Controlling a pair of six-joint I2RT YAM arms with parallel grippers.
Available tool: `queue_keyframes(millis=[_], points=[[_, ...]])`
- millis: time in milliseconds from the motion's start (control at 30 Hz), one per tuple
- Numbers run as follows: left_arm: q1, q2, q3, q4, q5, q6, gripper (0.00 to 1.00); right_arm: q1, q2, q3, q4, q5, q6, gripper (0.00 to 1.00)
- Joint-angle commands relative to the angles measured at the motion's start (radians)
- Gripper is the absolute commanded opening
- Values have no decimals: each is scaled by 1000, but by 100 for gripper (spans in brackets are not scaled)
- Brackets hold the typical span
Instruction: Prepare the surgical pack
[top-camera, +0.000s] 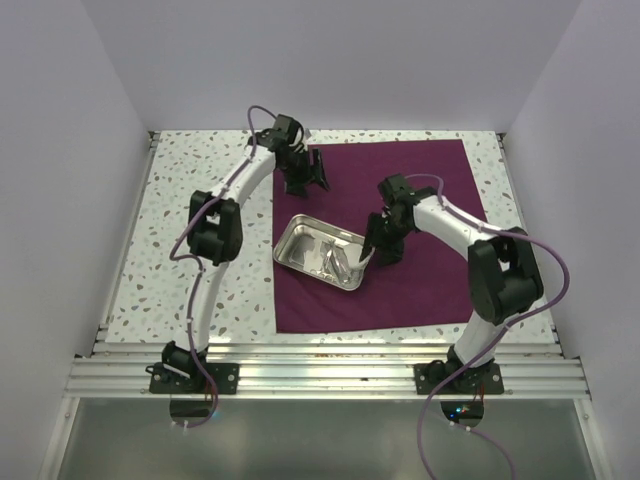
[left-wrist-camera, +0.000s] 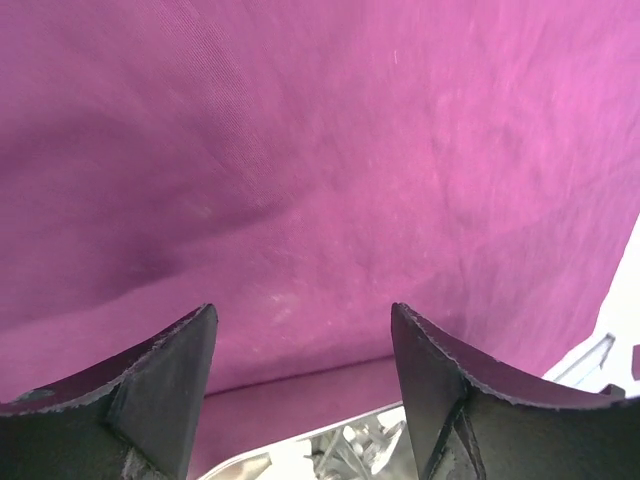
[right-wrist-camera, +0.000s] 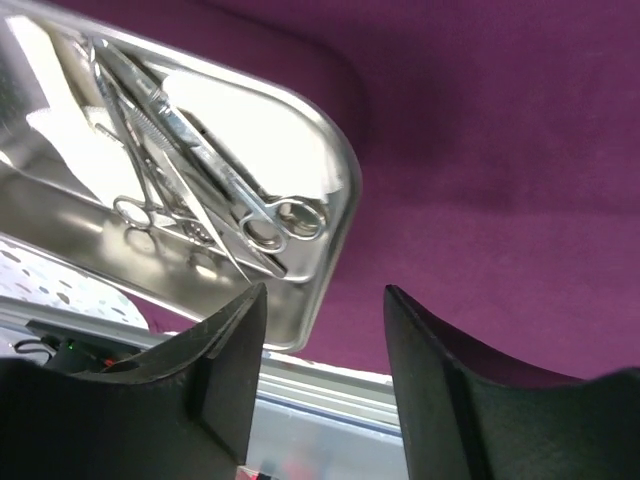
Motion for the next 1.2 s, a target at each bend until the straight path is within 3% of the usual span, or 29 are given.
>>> queue_keyframes(millis=[0, 100, 267, 367, 400, 467, 500, 533, 633, 767, 1167], points=[[42, -74, 62, 48, -74, 36, 73, -48, -30, 53, -58, -10, -36, 55], [80, -67, 33, 82, -77, 51, 67, -104, -31, 81, -95, 8, -62, 58], [82, -27, -38, 177, 25, 43, 50, -199, 13, 148, -114, 44, -104, 53], [60, -44, -101, 254, -5, 59, 49, -213, 58, 202, -106, 93, -113, 38], [57, -24, -96, 248, -20, 68, 48, -217, 99, 211, -88, 97, -113, 23], [62, 1, -67, 218, -45, 78, 33, -217, 140, 237, -66, 117, -110, 10], [62, 13, -67, 179, -88, 80, 27, -219, 172, 242, -45, 127, -107, 5], [63, 15, -66, 148, -216, 60, 15, -217, 188, 245, -32, 149, -107, 4], [83, 30, -88, 36, -324, 36, 5, -217, 255, 245, 3, 182, -115, 2], [126, -4, -232, -38, -329, -6, 0, -204, 370, 284, 18, 193, -154, 0], [331, -365, -886, 70, -266, -93, 0, -27, 634, 620, -69, 95, -181, 0]])
